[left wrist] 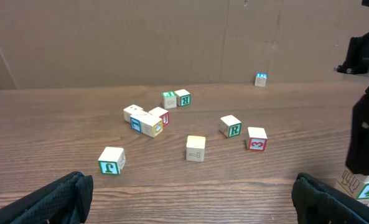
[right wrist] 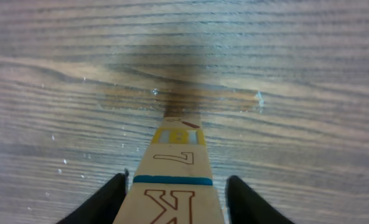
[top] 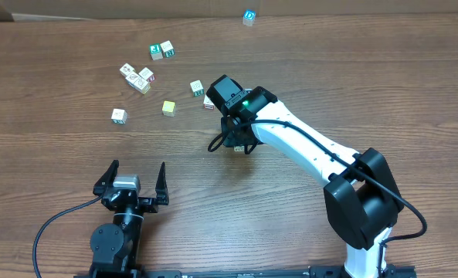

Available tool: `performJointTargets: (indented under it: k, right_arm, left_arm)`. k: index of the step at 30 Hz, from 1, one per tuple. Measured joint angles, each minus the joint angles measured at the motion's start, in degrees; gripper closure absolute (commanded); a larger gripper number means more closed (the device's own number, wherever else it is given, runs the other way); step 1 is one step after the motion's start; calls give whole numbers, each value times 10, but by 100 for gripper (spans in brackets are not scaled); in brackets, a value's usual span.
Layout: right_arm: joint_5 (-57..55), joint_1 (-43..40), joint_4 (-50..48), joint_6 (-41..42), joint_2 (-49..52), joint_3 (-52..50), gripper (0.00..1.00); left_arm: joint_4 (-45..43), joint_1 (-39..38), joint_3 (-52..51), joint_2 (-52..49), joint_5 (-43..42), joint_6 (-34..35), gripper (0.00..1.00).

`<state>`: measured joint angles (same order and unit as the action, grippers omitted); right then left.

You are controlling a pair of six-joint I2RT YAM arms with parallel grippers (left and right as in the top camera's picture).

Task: Form a tower
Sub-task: 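Lower the pineapple block onto the stack top with the right gripper, then open the right gripper and raise it off the stack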

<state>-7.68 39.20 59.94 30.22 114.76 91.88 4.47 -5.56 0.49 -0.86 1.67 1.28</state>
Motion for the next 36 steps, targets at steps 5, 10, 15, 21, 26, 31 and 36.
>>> performJointTargets:
  k: [5,10,15,21,26,31,36]
  right_arm:
    - [0,0,-5,-4,0,0,32]
    - [-1,0,2,-3,1,10,27]
    - [-19,0,36,-4,2,56,26]
    - [-38,0,75,-5,2,120,32]
    - [-43,0,98,-4,2,131,29]
    - [-41,0,116,-4,2,131,25]
    - [-42,0,116,-4,2,131,17]
  left_arm:
    - [0,0,0,0,0,0,0]
    - [0,0,0,0,0,0,0]
    - [0,0,0,0,0,0,0]
    - [0,0,0,0,0,0,1]
    - [0,0,0,0,0,0,0]
    - [0,0,0,0,0,0,1]
    - [0,0,0,0,0,0,0]
